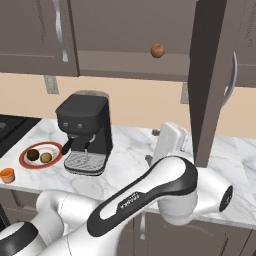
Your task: Pick the avocado and bread from the counter and place them on the plate. Then pick the jam from the cabinet and place it next to the plate. Lastly close the cabinet door.
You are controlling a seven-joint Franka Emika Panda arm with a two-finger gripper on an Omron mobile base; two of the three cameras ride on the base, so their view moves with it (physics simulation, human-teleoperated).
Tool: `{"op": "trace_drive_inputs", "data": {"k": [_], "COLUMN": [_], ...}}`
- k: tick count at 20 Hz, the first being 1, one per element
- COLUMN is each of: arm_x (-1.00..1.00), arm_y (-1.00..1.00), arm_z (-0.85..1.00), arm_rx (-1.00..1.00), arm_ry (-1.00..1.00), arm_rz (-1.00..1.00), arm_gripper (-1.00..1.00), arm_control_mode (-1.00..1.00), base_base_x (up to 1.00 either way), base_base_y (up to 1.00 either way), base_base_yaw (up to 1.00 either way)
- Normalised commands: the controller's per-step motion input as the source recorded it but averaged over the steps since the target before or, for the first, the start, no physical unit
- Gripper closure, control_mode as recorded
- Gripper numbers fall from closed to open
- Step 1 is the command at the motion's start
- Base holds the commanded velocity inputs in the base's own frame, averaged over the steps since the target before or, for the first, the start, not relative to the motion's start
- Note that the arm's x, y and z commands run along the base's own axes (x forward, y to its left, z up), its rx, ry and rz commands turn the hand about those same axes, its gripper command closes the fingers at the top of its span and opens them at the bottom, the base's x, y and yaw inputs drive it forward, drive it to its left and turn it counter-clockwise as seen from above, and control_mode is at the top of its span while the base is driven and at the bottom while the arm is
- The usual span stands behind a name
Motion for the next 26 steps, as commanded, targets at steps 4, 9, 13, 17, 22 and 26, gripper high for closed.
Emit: {"op": "trace_drive_inputs", "data": {"k": [4,9,13,17,22,26], "arm_x": [-0.20,-0.37,-0.30,-0.01,0.00,0.04], "arm_y": [0.00,0.00,0.00,0.00,0.00,0.00], "arm_z": [-0.13,-0.16,-0.09,0.00,0.00,-0.01], "arm_rx": [0.00,0.00,0.00,0.00,0.00,0.00], "arm_ry": [-0.05,-0.05,-0.01,0.00,0.00,0.00], "arm_rz": [0.11,0.11,0.07,0.01,0.00,0.00], "arm_gripper": [-1.00,-1.00,-1.00,-1.00,-1.00,-1.00], "arm_control_mode": [-1.00,-1.00,-1.00,-1.00,-1.00,-1.00], "base_base_x": [0.00,0.00,0.00,0.00,0.00,0.00], "base_base_y": [0.00,0.00,0.00,0.00,0.00,0.00], "base_base_yaw": [0.00,0.00,0.00,0.00,0.00,0.00]}}
